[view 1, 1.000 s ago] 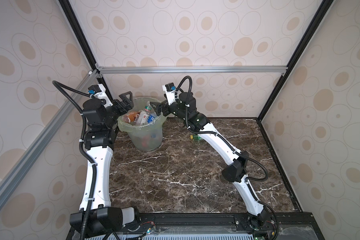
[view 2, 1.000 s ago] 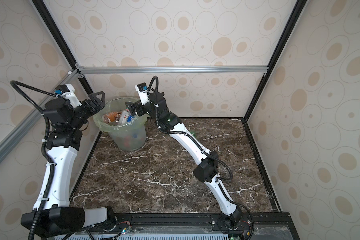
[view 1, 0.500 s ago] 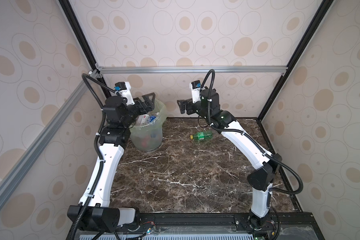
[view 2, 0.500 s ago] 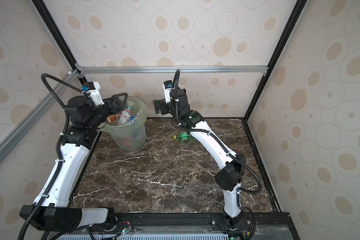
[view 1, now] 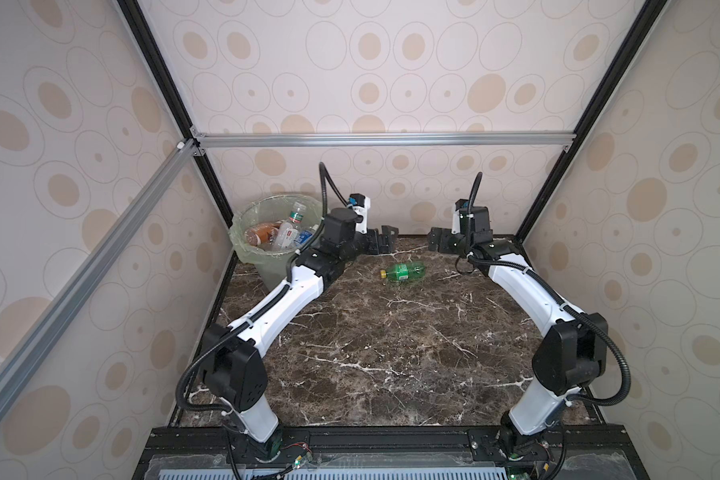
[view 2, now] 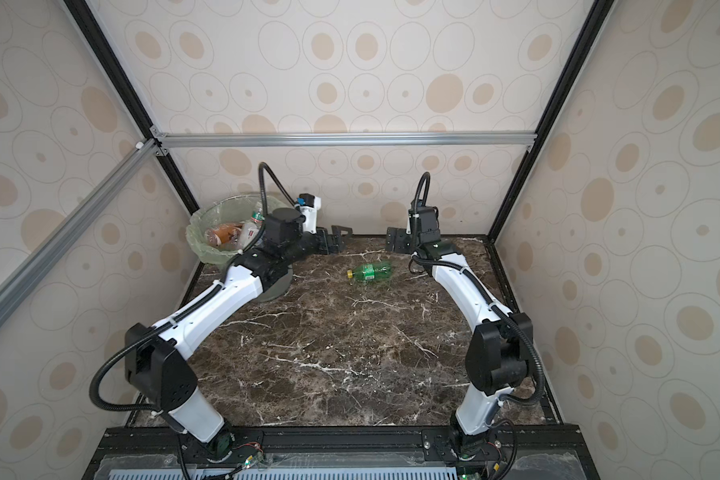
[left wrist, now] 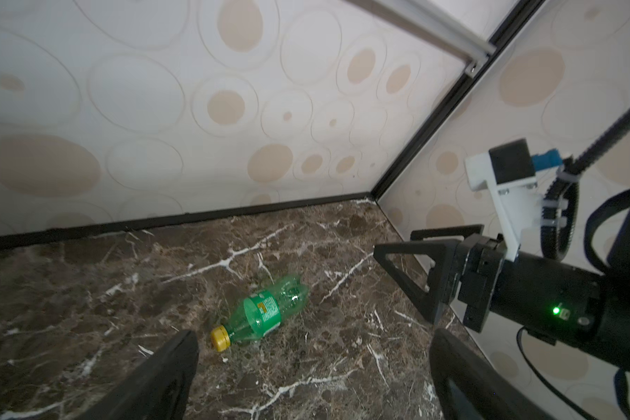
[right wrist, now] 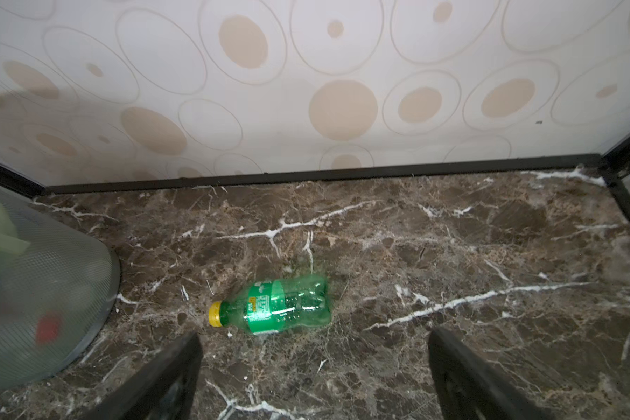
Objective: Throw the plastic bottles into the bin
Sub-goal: 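Move both grippers down toward the green yellow-capped bottle on the table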
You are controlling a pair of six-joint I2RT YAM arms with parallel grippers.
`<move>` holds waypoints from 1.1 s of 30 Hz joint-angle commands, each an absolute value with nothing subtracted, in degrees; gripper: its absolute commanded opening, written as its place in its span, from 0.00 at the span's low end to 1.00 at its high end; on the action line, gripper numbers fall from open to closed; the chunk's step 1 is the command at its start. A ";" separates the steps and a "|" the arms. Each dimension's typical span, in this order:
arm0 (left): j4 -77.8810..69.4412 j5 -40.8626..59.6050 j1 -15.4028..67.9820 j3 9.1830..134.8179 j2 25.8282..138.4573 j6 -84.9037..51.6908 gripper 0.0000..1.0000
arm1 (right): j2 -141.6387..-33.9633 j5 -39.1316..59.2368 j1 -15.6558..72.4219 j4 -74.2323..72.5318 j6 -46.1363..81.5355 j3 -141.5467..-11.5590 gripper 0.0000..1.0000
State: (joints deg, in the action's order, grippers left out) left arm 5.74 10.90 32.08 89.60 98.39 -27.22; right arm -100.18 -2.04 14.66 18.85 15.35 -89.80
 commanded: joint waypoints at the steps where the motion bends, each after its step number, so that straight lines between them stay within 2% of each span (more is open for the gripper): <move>1: 3.48 9.79 34.41 92.55 102.53 -30.39 0.99 | -104.96 4.39 13.07 18.63 15.88 -89.79 1.00; 7: 0.96 11.03 34.91 91.95 108.03 -35.44 0.99 | -115.25 9.65 12.40 18.03 15.60 -95.64 1.00; 20: -7.16 13.53 34.40 81.36 108.40 -47.92 0.99 | -136.22 19.47 12.13 22.13 16.70 -116.90 1.00; 27: -10.39 14.43 32.76 74.32 105.75 -51.14 0.99 | -138.58 22.56 12.72 22.18 16.97 -118.37 1.00; 33: -11.96 15.33 32.05 70.38 105.05 -52.12 0.99 | -135.95 23.14 13.62 20.55 17.22 -113.90 1.00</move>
State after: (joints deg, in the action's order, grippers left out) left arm -9.06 14.68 32.51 71.00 107.72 -50.02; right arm -137.80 22.02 12.86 20.45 16.71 -116.27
